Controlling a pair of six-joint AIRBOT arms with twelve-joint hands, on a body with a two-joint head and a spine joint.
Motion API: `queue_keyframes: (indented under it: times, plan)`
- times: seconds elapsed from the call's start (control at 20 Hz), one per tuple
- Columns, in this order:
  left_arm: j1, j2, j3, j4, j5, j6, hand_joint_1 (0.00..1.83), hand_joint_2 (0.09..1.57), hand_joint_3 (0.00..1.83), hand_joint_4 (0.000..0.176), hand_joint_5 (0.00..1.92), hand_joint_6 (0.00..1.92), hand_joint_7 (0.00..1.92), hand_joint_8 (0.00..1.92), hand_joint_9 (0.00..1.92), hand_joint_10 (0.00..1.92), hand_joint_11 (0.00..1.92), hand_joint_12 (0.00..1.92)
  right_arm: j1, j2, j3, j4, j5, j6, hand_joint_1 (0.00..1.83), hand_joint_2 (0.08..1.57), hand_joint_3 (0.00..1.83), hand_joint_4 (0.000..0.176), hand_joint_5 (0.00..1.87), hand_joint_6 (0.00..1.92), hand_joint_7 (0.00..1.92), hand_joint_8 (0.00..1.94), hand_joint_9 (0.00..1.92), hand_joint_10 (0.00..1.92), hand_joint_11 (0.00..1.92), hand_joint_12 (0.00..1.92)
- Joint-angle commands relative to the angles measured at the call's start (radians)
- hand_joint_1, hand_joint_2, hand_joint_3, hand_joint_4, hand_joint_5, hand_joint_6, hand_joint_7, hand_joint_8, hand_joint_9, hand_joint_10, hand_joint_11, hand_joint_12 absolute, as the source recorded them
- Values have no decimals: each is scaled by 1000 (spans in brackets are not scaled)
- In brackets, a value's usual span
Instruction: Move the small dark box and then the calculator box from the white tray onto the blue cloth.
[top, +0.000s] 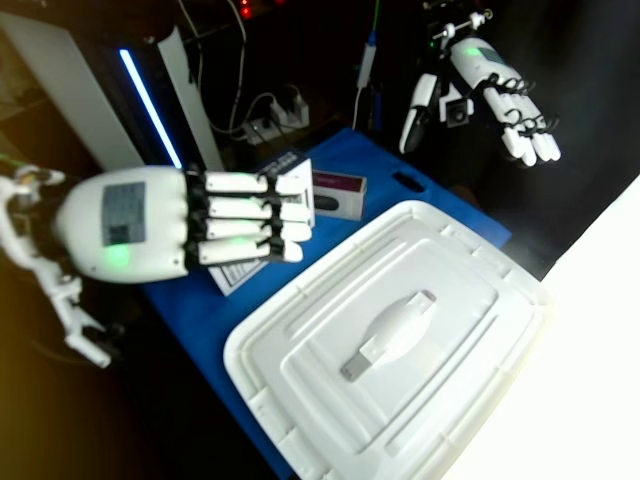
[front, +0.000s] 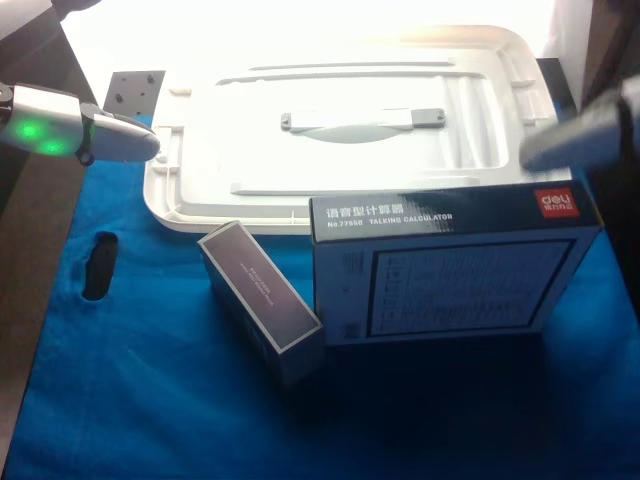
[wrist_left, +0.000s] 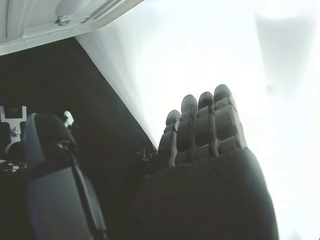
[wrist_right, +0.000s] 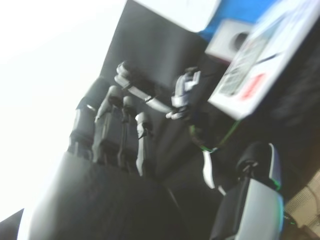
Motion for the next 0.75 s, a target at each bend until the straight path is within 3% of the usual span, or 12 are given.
queue_keyframes:
  times: [0.0, 0.1, 0.15, 0.2, 0.3, 0.35, 0.5, 0.55, 0.7]
  plan:
    - [-10, 1, 7, -26, -106, -2, 723, 793, 0, 94, 0, 0, 123, 5, 38, 9, 59, 36, 25, 1, 11, 60, 86, 12, 552, 921, 8, 101, 11, 0, 76, 1, 130, 16, 0, 1156]
    - [-13, 3, 12, -31, -103, -3, 737, 799, 0, 96, 0, 0, 137, 9, 44, 9, 55, 36, 78, 0, 39, 62, 54, 14, 342, 879, 0, 52, 0, 0, 144, 10, 129, 9, 0, 1361]
    - [-16, 3, 14, -31, -101, -3, 761, 809, 1, 99, 0, 0, 136, 7, 41, 6, 60, 40, 99, -3, 51, 61, 39, 14, 300, 837, 0, 17, 3, 0, 154, 4, 92, 20, 0, 1211]
    - [-21, 3, 16, -31, -99, -2, 761, 824, 6, 78, 0, 0, 127, 2, 32, 2, 37, 31, 119, -7, 68, 61, 15, 14, 235, 794, 0, 36, 34, 2, 153, 1, 42, 6, 0, 1219]
    - [-34, 3, 19, -31, -96, -2, 783, 832, 7, 63, 0, 0, 129, 3, 44, 6, 84, 53, 143, -21, 97, 62, -16, 14, 234, 743, 0, 3, 63, 6, 241, 17, 156, 41, 0, 1320]
    - [-41, 3, 21, -31, -94, -2, 776, 825, 3, 64, 0, 0, 129, 3, 39, 3, 56, 42, 145, -28, 110, 68, -24, 14, 237, 779, 2, 2, 68, 3, 249, 9, 159, 31, 0, 1264]
    - [-72, 2, 29, -27, -78, -2, 758, 831, 4, 88, 0, 0, 108, 0, 12, 0, 2, 6, 145, -28, 129, 88, -30, 14, 223, 809, 0, 0, 73, 1, 206, 7, 148, 9, 0, 991]
    - [-81, 1, 31, -25, -73, -2, 762, 831, 3, 96, 0, 0, 109, 2, 13, 2, 0, 1, 145, -29, 132, 90, -31, 14, 223, 819, 1, 15, 68, 0, 186, 3, 114, 4, 0, 918]
    - [-101, -1, 35, -14, -61, -2, 771, 824, 0, 107, 0, 0, 114, 4, 19, 4, 19, 8, 145, -36, 137, 92, -35, 14, 301, 808, 0, 23, 14, 1, 164, 2, 141, 12, 0, 1059]
